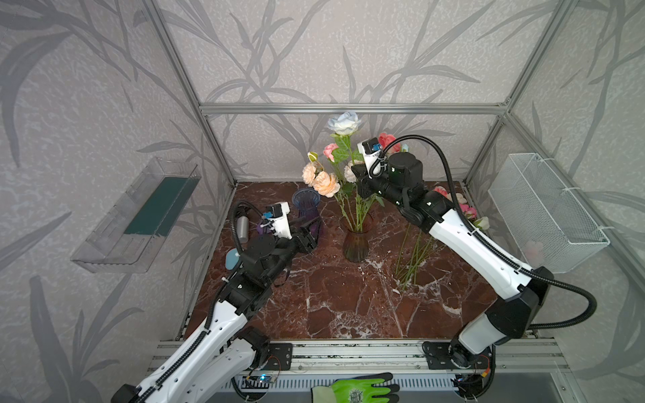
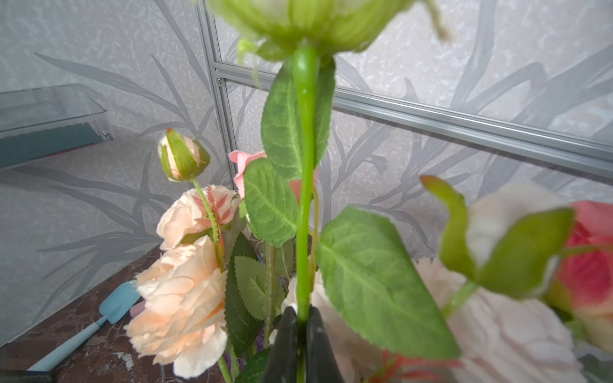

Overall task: Arrange flowers in a vase
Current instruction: Adjust the flower in the vase.

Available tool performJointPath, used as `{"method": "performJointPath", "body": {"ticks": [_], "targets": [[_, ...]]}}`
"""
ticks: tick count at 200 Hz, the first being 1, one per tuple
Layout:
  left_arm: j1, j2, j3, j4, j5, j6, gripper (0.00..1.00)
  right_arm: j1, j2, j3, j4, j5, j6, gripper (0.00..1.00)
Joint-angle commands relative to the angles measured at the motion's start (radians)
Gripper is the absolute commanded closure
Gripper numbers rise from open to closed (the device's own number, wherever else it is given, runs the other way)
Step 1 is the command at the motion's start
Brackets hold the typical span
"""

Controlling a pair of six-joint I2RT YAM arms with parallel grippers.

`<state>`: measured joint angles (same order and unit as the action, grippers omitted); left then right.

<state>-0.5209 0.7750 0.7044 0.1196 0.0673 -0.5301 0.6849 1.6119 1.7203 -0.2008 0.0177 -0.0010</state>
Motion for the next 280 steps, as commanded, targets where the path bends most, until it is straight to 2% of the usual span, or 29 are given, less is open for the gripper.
{"method": "performJointPath", "body": {"ticks": [1,86,132,175,190,208,223,247,280], "targets": [[0.007,-0.011,0.021,0.002,-0.014,0.013,0.38,0.005,-0.024,-0.006,0.068,-0.021,0.012,0.97],[0.014,-0.001,0.015,0.022,0.010,0.002,0.37,0.008,-0.233,-0.233,0.243,-0.030,0.002,1.00],[0.016,0.014,0.013,0.026,0.017,-0.004,0.37,0.014,-0.298,-0.308,0.266,-0.044,0.007,1.00],[0.015,0.020,0.009,0.035,0.024,-0.012,0.37,0.030,-0.329,-0.476,0.342,-0.045,0.026,1.00],[0.015,0.025,0.010,0.036,0.030,-0.014,0.37,0.033,-0.324,-0.510,0.354,-0.041,0.035,0.94],[0.015,0.029,0.010,0.037,0.035,-0.015,0.37,0.037,-0.333,-0.528,0.342,-0.037,0.044,0.73],[0.016,0.030,0.010,0.037,0.033,-0.015,0.36,0.041,-0.363,-0.548,0.339,-0.022,0.051,0.64],[0.015,0.035,0.010,0.038,0.038,-0.017,0.35,0.048,-0.423,-0.576,0.324,-0.004,0.063,0.58],[0.015,0.057,0.010,0.036,0.039,-0.018,0.35,0.054,-0.519,-0.631,0.287,0.005,0.104,0.57]]}}
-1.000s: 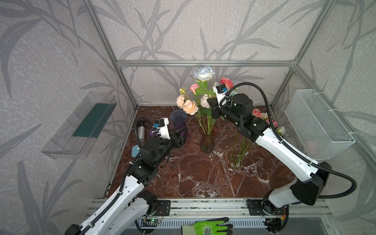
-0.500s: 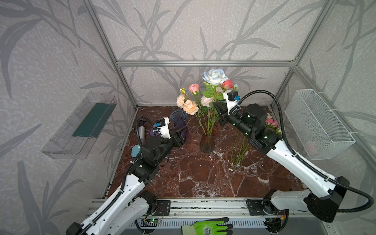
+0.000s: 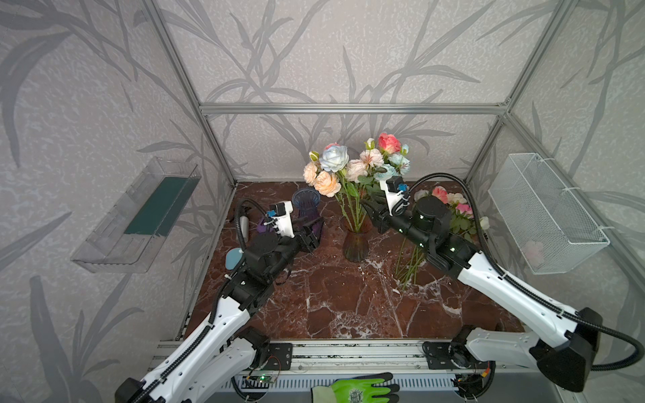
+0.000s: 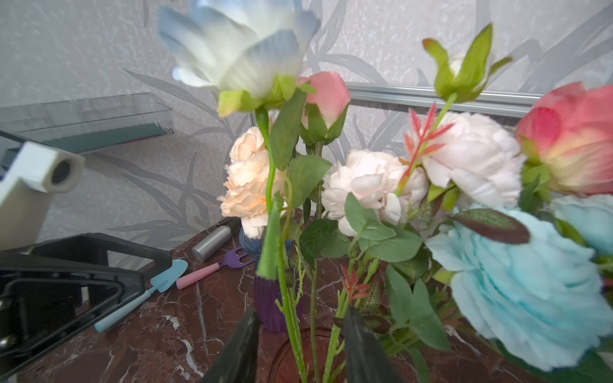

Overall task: Arrange flowers in a vase
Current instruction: Adjust the flower in the vase.

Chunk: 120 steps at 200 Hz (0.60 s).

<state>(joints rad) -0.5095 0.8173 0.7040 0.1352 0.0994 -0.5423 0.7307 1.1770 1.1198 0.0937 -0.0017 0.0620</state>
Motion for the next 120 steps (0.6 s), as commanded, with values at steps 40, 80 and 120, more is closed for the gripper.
{"method": "performJointPath", "body": {"ticks": [40,80,120], "targets": [[-0.003,0.053,0.006,0.012,-0.019,-0.018,0.42,0.003,-0.211,-0.133,-0.072,0.169,0.066,0.59],[-0.136,0.077,0.009,-0.127,-0.207,-0.016,0.49,-0.289,-0.297,-0.262,-0.181,0.004,0.369,0.63],[-0.254,0.164,-0.216,0.088,-0.276,-0.036,0.44,-0.610,-0.296,-0.439,-0.106,-0.264,0.568,0.62]]}}
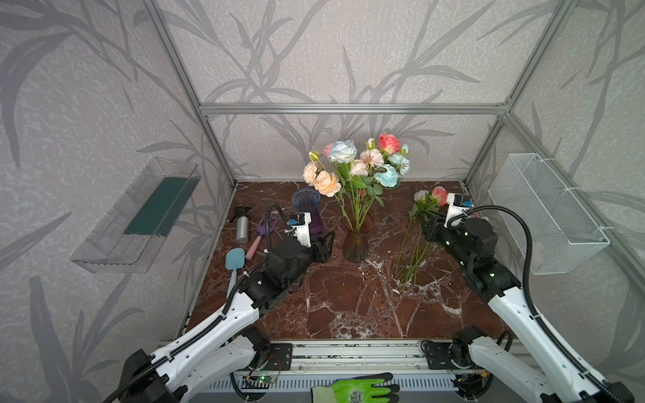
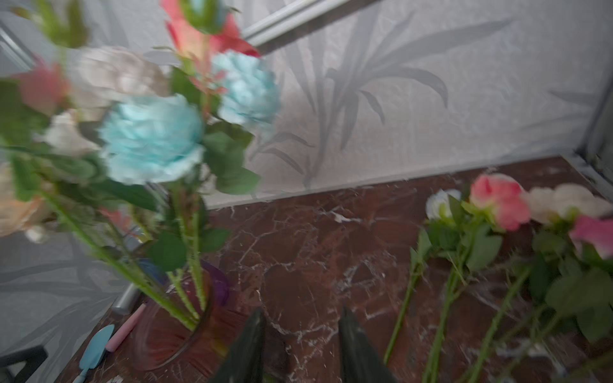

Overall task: Arrange flowers in a vase
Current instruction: Adjust the flower in the vase, then move the vase to the top-center of the table.

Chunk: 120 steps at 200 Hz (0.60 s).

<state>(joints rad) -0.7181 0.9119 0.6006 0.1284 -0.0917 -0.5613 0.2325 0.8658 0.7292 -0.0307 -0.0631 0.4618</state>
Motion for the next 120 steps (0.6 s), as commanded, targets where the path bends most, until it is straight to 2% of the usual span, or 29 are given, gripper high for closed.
{"method": "performJointPath", "body": {"ticks": [1,28,49,75,120], "targets": [[-0.047,0.073,-0.118,0.101,-0.085,-0.015,0.44,-0.117,0.018,-0.050,0.019,-0.209,0.168,0.62],[-0.084,0.249,-0.190,0.356,-0.053,0.034,0.42,-0.265,0.103,-0.093,0.062,-0.312,0.254,0.58],[-0.086,0.429,-0.200,0.569,0.004,0.061,0.44,-0.330,0.159,-0.133,0.125,-0.352,0.289,0.58],[-0.081,0.639,-0.191,0.825,0.007,0.076,0.46,-0.349,0.179,-0.152,0.156,-0.348,0.297,0.58],[-0.070,0.882,-0.081,0.974,0.023,0.057,0.44,-0.359,0.157,-0.155,0.128,-0.316,0.268,0.56]]}}
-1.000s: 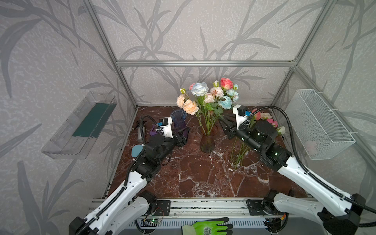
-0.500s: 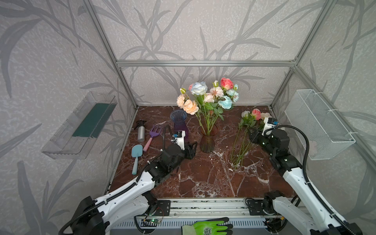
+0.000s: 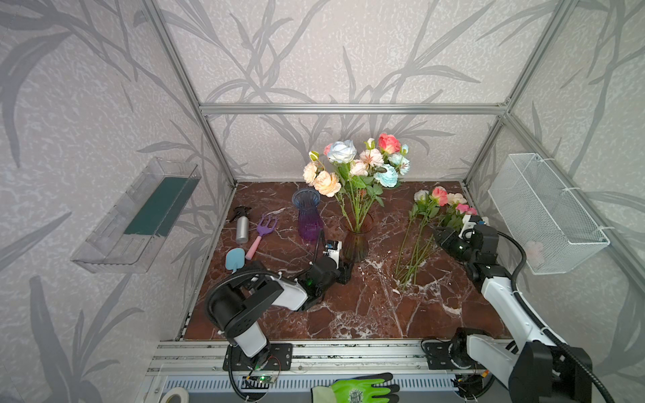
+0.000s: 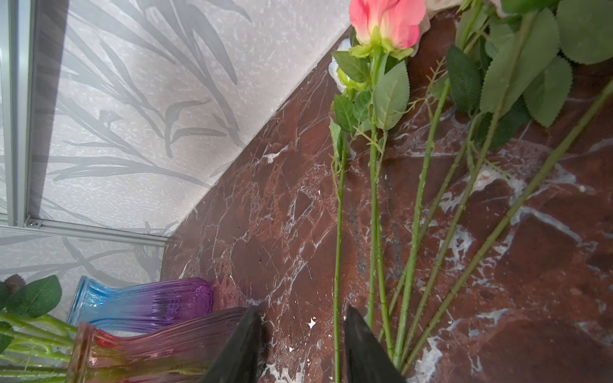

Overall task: Arrange flowers in a vase
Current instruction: Move the vase to the top-center of the table.

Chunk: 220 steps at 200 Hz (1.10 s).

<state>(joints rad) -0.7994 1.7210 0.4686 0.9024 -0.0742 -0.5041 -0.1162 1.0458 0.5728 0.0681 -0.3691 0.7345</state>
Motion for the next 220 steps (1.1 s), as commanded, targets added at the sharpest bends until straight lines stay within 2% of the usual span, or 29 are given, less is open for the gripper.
{"method": "performJointPath", "body": {"ticks": [1,60,76,130,191,220], "targets": [[0.012,0.076,0.053,0.201,0.004,0.000,0.44,-0.010,-0.024,0.000,0.028,-0.010,-0.005,0.56],[0.041,0.236,0.146,0.259,-0.066,-0.046,0.43,-0.015,-0.036,0.008,0.017,0.004,-0.018,0.55],[0.044,0.264,0.176,0.266,-0.087,-0.054,0.43,-0.016,-0.017,0.000,0.058,-0.031,-0.006,0.56],[0.089,0.350,0.348,0.198,-0.114,-0.071,0.43,-0.015,0.004,-0.026,0.106,-0.067,0.014,0.55],[0.139,0.471,0.553,0.103,-0.086,-0.059,0.43,-0.016,0.000,-0.030,0.118,-0.077,0.008,0.55],[0.166,0.511,0.633,0.037,-0.003,-0.094,0.44,-0.016,0.000,-0.033,0.125,-0.083,0.010,0.55]]}}
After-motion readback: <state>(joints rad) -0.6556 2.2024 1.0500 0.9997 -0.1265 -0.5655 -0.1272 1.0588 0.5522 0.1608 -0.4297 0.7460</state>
